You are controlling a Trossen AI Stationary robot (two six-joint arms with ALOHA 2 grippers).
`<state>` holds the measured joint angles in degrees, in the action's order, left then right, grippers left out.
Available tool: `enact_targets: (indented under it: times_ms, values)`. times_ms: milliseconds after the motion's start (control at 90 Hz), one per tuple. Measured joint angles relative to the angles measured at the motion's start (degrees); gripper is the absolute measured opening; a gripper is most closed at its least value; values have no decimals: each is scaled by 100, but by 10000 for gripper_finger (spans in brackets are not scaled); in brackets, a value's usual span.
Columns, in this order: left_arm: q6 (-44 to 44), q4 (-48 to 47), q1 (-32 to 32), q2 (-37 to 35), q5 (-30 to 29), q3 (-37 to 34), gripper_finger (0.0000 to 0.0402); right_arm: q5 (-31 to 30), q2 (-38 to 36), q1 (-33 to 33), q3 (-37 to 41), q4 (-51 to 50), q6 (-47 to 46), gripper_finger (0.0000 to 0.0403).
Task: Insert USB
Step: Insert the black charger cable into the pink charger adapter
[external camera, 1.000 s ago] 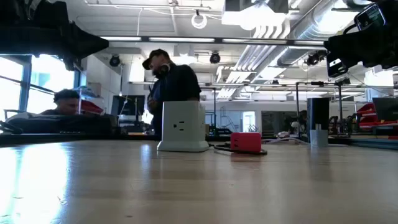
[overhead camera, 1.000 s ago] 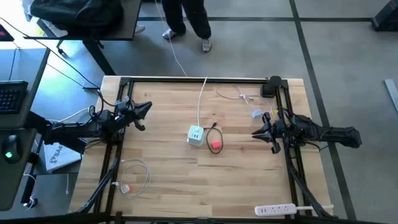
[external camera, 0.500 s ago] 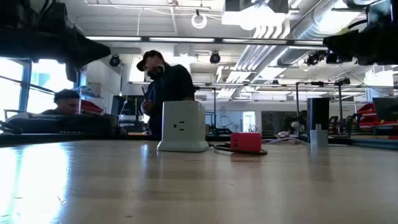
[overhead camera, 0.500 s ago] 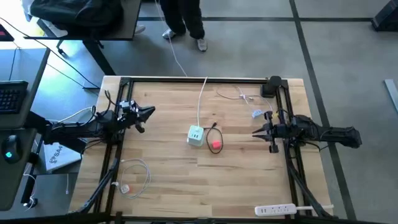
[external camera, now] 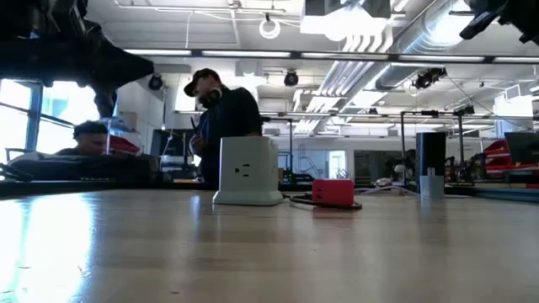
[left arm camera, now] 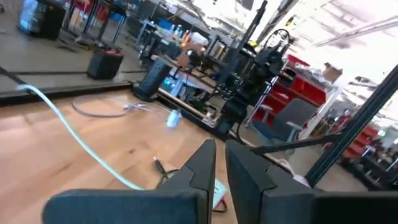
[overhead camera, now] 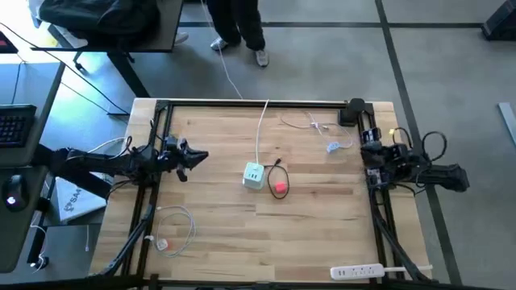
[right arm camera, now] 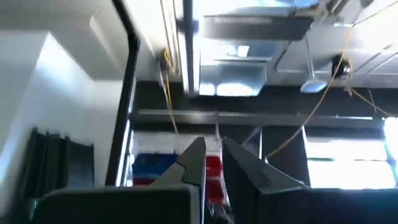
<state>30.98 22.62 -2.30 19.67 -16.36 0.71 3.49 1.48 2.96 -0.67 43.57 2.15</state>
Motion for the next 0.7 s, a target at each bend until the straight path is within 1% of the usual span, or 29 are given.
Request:
enact_targets:
  times_ms: [67,133,167,200,256,311,378,433,578,700]
  values:
    - [236,215,-214,263,-245,0,19,-688,0,2,0,-89,248,23]
    - [374,439,-461,564,-580,0,19,-1500,56,2,-2,-535,268,23]
    - [401,542,-597,730,-811,0,19,-1778,127,2,0,-790,262,23]
    - [412,651,-719,901,-1078,0,19,-1933,220,2,0,-992,204,23]
    - [417,890,-916,1221,-1506,0,19,-1917,411,2,0,-1184,-5,23]
    - [437,1093,-1068,1523,-1876,0,19,-1673,700,0,0,-1310,-275,23]
    - [440,1480,-1204,1914,-2121,0,19,-1344,1103,-2,0,-1392,-704,23]
    - [411,1831,-1277,2228,-2246,0,19,-1174,1472,-2,0,-1379,-1134,23]
    - [176,2739,-1321,2951,-2325,0,19,-1150,2460,-2,0,-1412,-2019,23]
    - [-36,3063,-1310,3431,-2443,99,19,-1198,3245,-2,0,-1331,-2416,23]
